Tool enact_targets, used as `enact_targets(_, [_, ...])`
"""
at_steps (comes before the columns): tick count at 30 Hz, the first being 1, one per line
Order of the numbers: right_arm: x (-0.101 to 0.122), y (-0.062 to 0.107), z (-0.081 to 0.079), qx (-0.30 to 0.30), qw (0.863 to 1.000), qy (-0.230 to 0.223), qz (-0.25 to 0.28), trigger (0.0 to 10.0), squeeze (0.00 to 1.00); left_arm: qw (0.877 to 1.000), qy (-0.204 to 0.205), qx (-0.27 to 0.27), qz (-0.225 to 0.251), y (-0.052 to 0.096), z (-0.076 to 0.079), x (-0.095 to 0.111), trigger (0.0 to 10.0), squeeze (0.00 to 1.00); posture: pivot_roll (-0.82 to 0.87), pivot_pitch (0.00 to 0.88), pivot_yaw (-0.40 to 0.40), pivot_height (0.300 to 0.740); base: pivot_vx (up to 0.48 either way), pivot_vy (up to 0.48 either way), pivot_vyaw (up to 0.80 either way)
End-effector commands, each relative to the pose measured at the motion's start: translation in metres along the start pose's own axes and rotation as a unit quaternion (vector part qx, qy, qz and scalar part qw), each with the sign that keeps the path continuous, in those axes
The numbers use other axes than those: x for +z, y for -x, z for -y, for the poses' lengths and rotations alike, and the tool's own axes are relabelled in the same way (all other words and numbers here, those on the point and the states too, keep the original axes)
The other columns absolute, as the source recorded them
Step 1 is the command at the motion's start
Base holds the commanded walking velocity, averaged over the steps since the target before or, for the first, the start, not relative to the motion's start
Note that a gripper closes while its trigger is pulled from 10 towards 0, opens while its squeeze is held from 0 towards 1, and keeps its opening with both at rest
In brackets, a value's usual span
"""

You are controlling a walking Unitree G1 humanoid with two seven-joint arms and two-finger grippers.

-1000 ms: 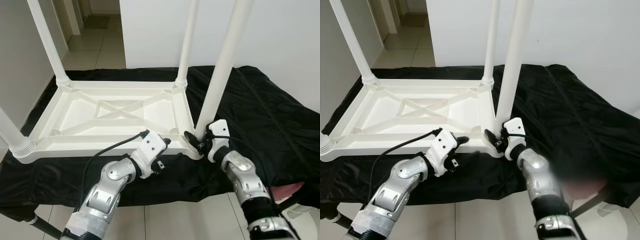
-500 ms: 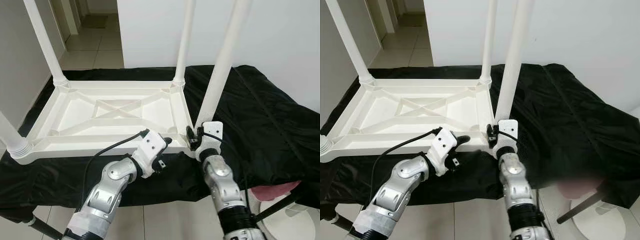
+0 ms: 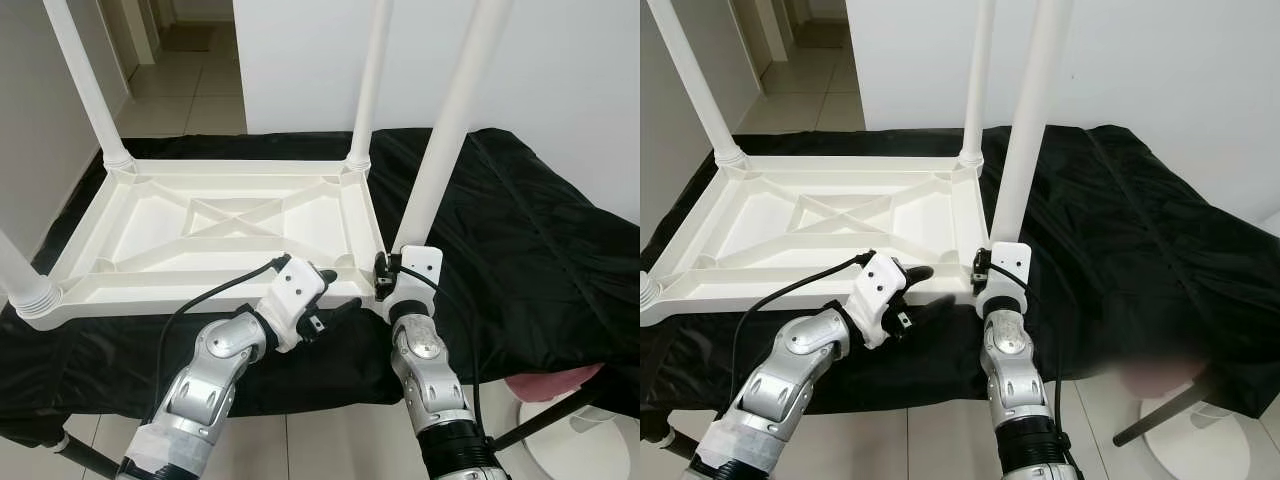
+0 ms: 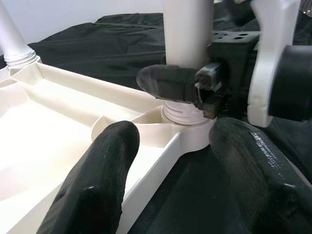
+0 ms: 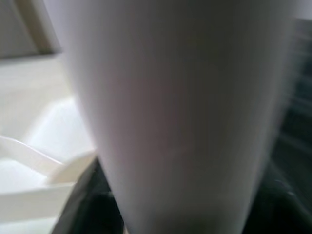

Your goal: Building children table

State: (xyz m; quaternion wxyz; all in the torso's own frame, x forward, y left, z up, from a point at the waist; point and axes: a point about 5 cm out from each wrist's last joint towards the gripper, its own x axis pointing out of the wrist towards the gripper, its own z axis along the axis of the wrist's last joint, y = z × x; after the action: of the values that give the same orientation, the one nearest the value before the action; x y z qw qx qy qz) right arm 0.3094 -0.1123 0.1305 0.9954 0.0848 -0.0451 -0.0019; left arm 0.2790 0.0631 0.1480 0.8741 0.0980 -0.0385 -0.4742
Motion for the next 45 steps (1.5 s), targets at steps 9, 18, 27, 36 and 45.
enact_targets(9, [0.016,0.0,0.001,0.06,0.998,-0.019,0.031,10.0,0.0,0.999,0.004,0.033,0.003,-0.001,-0.001,0.0,10.0,0.0,0.01,0.0,0.0,0.74,0.0,0.0,0.0])
enact_targets(18, [0.021,0.001,0.019,0.189,0.981,0.036,0.029,10.0,0.0,1.0,0.008,0.021,0.002,-0.002,0.006,0.0,10.0,0.0,0.01,0.0,-0.001,0.74,0.0,0.0,0.0])
enact_targets(27, [0.015,-0.008,0.04,0.299,0.947,0.115,-0.017,10.0,0.0,1.0,0.01,0.029,0.004,-0.003,0.005,0.0,10.0,0.0,0.02,0.0,-0.011,0.74,0.0,0.0,0.0])
enact_targets(36, [0.007,-0.019,0.041,0.348,0.926,0.144,-0.045,10.0,0.0,1.0,0.009,0.026,0.006,-0.005,0.004,0.002,10.0,0.0,0.01,0.0,-0.01,0.74,0.0,0.0,0.0])
enact_targets(45, [0.006,-0.029,0.04,0.382,0.905,0.178,-0.062,0.0,0.0,1.0,0.006,0.022,0.009,-0.009,0.004,0.003,10.0,0.0,0.01,0.0,-0.017,0.74,0.0,0.0,0.0])
